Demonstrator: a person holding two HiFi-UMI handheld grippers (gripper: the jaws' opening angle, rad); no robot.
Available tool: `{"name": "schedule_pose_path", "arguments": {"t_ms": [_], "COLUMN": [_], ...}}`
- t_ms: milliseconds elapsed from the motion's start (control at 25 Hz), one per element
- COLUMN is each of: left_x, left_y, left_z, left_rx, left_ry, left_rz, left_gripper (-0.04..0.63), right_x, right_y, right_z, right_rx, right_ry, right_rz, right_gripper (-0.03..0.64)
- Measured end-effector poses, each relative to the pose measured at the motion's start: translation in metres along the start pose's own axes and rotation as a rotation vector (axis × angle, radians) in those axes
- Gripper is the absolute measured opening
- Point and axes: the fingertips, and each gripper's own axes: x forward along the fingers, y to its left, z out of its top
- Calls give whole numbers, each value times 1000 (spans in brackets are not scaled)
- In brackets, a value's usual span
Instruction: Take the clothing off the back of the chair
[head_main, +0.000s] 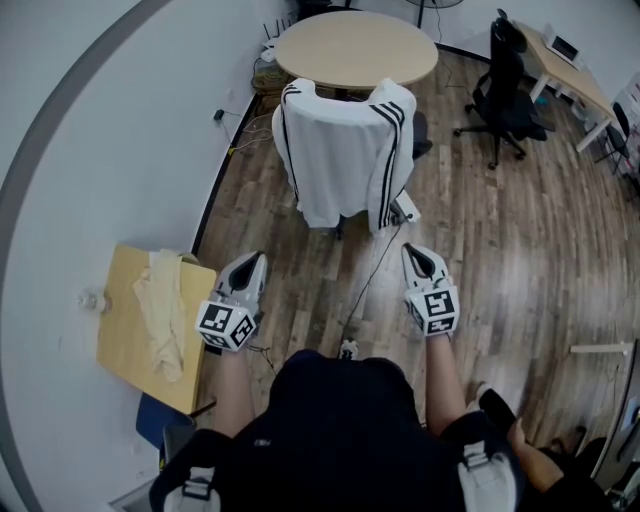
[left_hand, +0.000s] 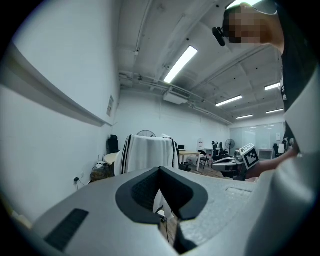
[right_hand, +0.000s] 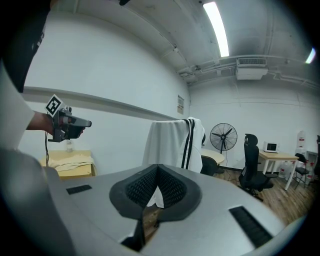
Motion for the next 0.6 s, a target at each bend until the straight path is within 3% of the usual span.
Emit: {"name": "schedule_pose_path", "arguments": {"t_ms": [400, 600], "left_x": [9, 15], "left_y": [0, 9], "left_z": [3, 2], "left_rx": [-4, -11], "left_ry": [-9, -8], "left_rz": [-17, -27], "left_gripper": [2, 2], "right_x": [4, 7], "right_y": [-3, -2], "right_z": [11, 7], "right_rx": [-35, -16], "right_ry": [-23, 19], "right_rz": [5, -10], "right_gripper": [-6, -6]}}
